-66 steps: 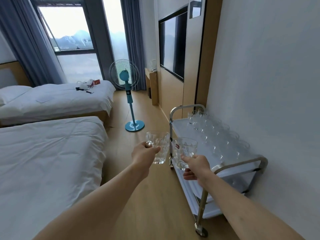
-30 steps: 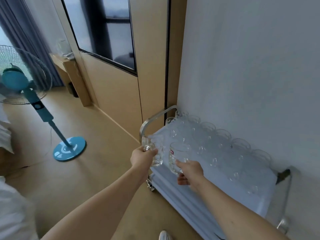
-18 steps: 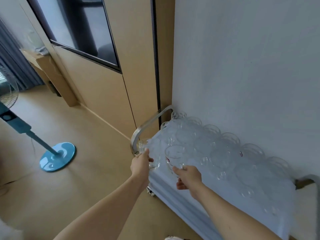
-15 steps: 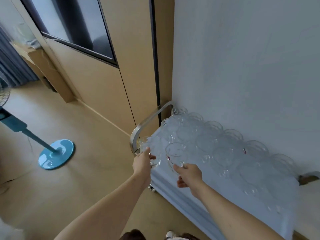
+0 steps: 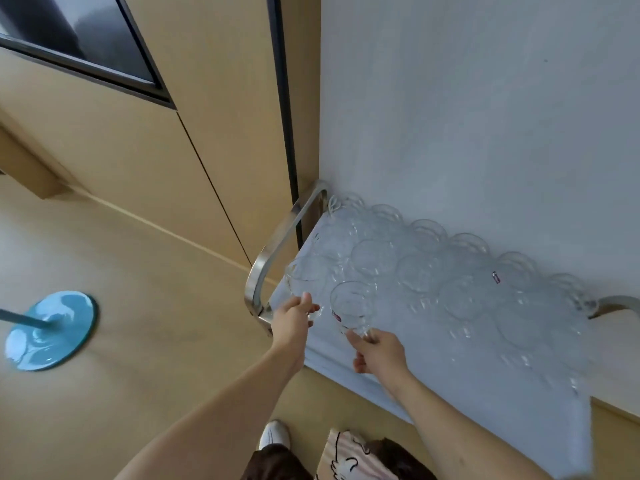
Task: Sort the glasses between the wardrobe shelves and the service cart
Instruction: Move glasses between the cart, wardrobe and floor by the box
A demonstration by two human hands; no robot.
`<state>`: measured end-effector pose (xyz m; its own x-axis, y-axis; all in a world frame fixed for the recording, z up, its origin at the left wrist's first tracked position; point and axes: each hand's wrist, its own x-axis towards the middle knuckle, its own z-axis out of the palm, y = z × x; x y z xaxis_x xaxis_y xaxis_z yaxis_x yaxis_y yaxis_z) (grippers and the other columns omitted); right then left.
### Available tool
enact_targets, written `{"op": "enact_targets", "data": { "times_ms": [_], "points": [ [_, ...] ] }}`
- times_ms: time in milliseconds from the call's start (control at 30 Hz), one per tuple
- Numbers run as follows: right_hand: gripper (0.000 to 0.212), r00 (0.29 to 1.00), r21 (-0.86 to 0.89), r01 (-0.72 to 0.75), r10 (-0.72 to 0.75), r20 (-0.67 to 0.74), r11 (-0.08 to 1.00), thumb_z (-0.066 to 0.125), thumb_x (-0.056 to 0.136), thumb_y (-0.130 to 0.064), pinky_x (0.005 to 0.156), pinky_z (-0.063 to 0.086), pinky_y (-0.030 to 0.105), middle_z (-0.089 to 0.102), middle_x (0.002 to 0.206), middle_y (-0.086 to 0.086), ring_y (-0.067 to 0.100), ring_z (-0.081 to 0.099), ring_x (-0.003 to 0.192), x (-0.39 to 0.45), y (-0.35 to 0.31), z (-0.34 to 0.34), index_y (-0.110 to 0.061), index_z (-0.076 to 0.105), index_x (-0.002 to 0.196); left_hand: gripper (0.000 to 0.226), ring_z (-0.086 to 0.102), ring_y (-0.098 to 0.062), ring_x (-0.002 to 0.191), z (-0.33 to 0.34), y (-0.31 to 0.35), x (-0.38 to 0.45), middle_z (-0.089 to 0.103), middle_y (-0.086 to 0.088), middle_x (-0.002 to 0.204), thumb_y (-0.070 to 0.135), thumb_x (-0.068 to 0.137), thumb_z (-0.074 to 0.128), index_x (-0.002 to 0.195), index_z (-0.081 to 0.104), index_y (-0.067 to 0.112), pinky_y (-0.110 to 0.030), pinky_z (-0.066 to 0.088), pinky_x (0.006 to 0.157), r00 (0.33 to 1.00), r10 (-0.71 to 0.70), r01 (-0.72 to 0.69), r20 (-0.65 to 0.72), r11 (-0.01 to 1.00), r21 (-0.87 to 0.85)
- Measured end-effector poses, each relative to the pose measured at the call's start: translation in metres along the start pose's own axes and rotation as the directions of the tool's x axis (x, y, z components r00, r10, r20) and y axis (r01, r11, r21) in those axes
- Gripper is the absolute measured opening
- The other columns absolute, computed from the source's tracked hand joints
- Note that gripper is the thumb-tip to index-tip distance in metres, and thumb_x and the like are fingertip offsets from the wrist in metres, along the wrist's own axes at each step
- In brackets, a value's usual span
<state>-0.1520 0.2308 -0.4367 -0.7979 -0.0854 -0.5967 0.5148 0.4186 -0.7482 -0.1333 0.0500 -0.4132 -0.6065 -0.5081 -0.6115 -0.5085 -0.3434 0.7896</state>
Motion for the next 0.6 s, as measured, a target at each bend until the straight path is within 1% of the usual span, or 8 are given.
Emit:
{"op": "enact_targets", "data": {
  "times_ms": [100, 200, 333, 400, 467, 500, 567, 600],
  "points": [
    [0.041, 1.0, 0.021, -0.001, 0.001, -0.022, 1.0, 0.079, 0.087, -0.034, 0.072, 0.063, 0.047, 0.06, 0.06, 0.011, 0.024, 0.069, 0.058, 0.007, 0.003, 0.008, -0.011, 0.05, 0.071, 0.025, 0.068, -0.016, 0.095, 0.0, -0.003, 0.01, 0.075, 0.016, 0.084, 0.038, 0.1, 0.06, 0.09, 0.076, 0.021, -0.023, 0.045, 0.072, 0.999, -0.013, 0.013, 0.031, 1.0, 0.004],
    [0.042, 0.999, 0.052, -0.01, 0.012, -0.044, 0.999, 0.079, 0.088, -0.032, 0.074, 0.063, 0.044, 0.063, 0.059, 0.009, 0.023, 0.071, 0.06, 0.013, 0.007, 0.013, -0.012, 0.048, 0.068, 0.024, 0.069, -0.014, 0.099, -0.004, -0.013, 0.017, 0.076, 0.016, 0.09, 0.037, 0.1, 0.06, 0.092, 0.076, 0.019, -0.024, 0.046, 0.076, 0.998, -0.031, 0.03, 0.057, 0.999, 0.021],
    [0.037, 0.998, 0.084, -0.009, 0.015, -0.069, 0.996, 0.078, 0.09, -0.029, 0.082, 0.061, 0.051, 0.066, 0.058, 0.002, 0.025, 0.073, 0.067, 0.017, 0.012, 0.016, -0.012, 0.056, 0.065, 0.022, 0.066, -0.01, 0.101, -0.003, -0.022, 0.025, 0.076, 0.013, 0.093, 0.038, 0.098, 0.063, 0.089, 0.076, 0.022, -0.027, 0.046, 0.081, 0.996, -0.04, 0.031, 0.085, 0.995, 0.1],
    [0.037, 0.995, 0.1, 0.009, 0.001, -0.097, 0.995, 0.078, 0.09, -0.028, 0.082, 0.06, 0.054, 0.066, 0.059, 0.002, 0.032, 0.072, 0.071, 0.019, 0.012, 0.019, -0.017, 0.058, 0.061, 0.022, 0.064, -0.008, 0.095, 0.001, -0.026, 0.03, 0.075, 0.013, 0.09, 0.039, 0.096, 0.066, 0.083, 0.076, 0.024, -0.026, 0.044, 0.076, 0.994, -0.055, 0.041, 0.092, 0.988, 0.149],
    [0.039, 0.992, 0.106, 0.011, 0.003, -0.13, 0.994, 0.078, 0.09, -0.029, 0.082, 0.059, 0.055, 0.067, 0.059, 0.003, 0.035, 0.071, 0.073, 0.022, 0.01, 0.022, -0.019, 0.057, 0.058, 0.022, 0.059, -0.011, 0.079, 0.004, -0.028, 0.034, 0.07, 0.011, 0.077, 0.038, 0.094, 0.068, 0.079, 0.075, 0.023, -0.026, 0.043, 0.072, 0.992, -0.058, 0.033, 0.113, 0.977, 0.212],
    [0.039, 0.99, 0.106, 0.007, 0.008, -0.139, 0.994, 0.077, 0.09, -0.03, 0.082, 0.059, 0.054, 0.067, 0.06, 0.004, 0.035, 0.07, 0.073, 0.024, 0.009, 0.023, -0.017, 0.057, 0.059, 0.024, 0.053, -0.013, 0.074, 0.006, -0.029, 0.035, 0.064, 0.007, 0.072, 0.038, 0.092, 0.069, 0.08, 0.074, 0.018, -0.028, 0.041, 0.071, 0.99, -0.062, 0.03, 0.13, 0.972, 0.235],
    [0.038, 0.989, 0.097, 0.004, 0.01, -0.145, 0.995, 0.077, 0.089, -0.031, 0.08, 0.058, 0.053, 0.069, 0.065, 0.011, 0.032, 0.067, 0.069, 0.027, 0.007, 0.024, -0.007, 0.06, 0.066, 0.036, 0.043, -0.015, 0.071, 0.009, -0.029, 0.034, 0.049, 0.0, 0.069, 0.036, 0.088, 0.072, 0.078, 0.064, 0.003, -0.031, 0.036, 0.069, 0.986, -0.058, 0.016, 0.154, 0.966, 0.259],
    [0.039, 0.99, 0.085, 0.005, 0.007, -0.144, 0.996, 0.077, 0.089, -0.03, 0.079, 0.057, 0.051, 0.068, 0.068, 0.016, 0.029, 0.064, 0.066, 0.029, 0.007, 0.023, -0.001, 0.06, 0.069, 0.039, 0.04, -0.015, 0.068, 0.011, -0.029, 0.034, 0.043, -0.001, 0.067, 0.036, 0.086, 0.074, 0.071, 0.059, 0.004, -0.03, 0.033, 0.066, 0.986, -0.049, 0.004, 0.156, 0.961, 0.277]
  ]
}}
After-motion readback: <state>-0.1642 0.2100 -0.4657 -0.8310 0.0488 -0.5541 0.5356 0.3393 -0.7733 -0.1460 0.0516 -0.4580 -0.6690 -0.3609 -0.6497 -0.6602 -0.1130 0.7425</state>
